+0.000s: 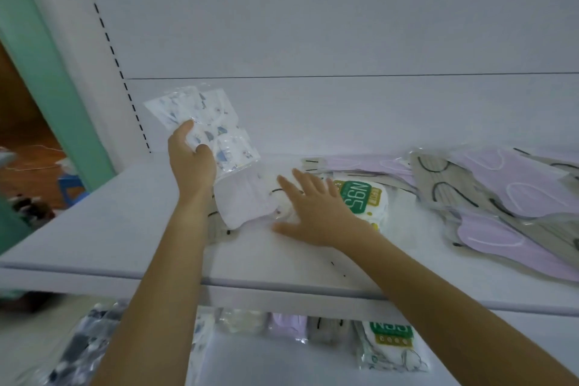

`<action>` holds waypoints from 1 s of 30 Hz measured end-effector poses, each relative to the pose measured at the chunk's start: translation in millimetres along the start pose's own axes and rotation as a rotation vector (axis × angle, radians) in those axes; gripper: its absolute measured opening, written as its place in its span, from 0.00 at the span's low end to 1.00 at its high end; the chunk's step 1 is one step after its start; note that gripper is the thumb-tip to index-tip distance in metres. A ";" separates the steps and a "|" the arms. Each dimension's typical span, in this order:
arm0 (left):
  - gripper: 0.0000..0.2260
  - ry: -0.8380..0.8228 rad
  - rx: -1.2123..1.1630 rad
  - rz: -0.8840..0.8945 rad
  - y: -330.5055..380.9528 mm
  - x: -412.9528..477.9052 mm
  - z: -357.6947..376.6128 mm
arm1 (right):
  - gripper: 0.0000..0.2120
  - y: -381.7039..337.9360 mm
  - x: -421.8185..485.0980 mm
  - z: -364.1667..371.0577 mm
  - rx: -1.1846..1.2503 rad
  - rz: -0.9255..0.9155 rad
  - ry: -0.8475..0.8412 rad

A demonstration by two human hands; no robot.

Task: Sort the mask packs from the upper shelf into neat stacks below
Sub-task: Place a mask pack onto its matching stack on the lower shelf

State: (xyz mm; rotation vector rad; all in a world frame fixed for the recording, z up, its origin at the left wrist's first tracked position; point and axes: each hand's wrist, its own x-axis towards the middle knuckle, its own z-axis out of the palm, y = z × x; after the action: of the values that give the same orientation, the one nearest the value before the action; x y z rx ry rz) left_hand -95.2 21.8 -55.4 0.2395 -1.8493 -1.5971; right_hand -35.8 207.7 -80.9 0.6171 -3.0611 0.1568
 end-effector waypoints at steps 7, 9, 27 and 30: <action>0.26 -0.151 -0.019 0.001 4.3 -16.5 30.6 | 0.35 44.5 -70.9 -21.3 0.339 0.095 0.004; 0.26 -0.183 -0.025 -0.004 10.0 -25.2 42.2 | 0.31 55.7 -84.0 -22.9 0.215 0.207 0.072; 0.27 -0.413 -0.024 0.029 51.5 -111.4 122.6 | 0.34 220.4 -118.3 -20.7 0.059 0.886 -0.120; 0.28 -0.429 -0.026 0.025 59.0 -131.4 138.8 | 0.25 202.5 -101.3 -17.4 0.133 0.566 -0.092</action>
State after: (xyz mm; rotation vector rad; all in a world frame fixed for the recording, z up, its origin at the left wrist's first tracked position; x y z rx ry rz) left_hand -61.0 218.9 -51.6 -0.1511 -2.1336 -1.7547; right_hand -20.9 434.3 -86.4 -0.2668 -3.2411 0.3445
